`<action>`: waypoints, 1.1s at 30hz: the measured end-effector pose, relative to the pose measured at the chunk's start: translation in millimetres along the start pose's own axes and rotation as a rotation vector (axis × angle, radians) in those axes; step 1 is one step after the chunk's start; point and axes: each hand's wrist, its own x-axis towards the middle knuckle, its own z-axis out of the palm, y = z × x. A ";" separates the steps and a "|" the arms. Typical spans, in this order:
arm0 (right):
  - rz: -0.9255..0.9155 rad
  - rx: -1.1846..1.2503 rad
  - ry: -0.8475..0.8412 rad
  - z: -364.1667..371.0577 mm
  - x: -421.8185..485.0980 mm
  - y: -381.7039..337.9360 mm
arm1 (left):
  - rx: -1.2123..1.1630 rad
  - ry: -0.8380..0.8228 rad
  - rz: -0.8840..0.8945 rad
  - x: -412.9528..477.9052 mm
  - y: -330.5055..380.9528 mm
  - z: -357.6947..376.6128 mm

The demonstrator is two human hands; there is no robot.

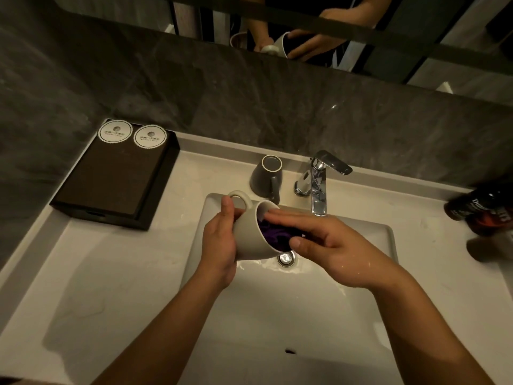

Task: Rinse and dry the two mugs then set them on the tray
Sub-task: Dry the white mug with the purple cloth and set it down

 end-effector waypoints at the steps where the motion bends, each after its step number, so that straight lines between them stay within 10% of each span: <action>1: 0.031 0.002 0.005 -1.0 -0.2 -0.8 | 0.006 0.010 0.010 -1.7 -0.3 0.3; 16: 0.263 0.303 0.611 55.8 7.8 2.2 | 0.391 0.142 0.730 -14.9 -6.9 5.2; 30: 0.269 0.293 0.512 55.1 -0.6 -2.5 | 0.519 0.090 0.914 -16.2 -7.6 -0.9; 33: 0.178 0.304 0.553 58.3 -5.3 2.7 | 0.287 -0.076 0.628 -17.7 12.6 -0.4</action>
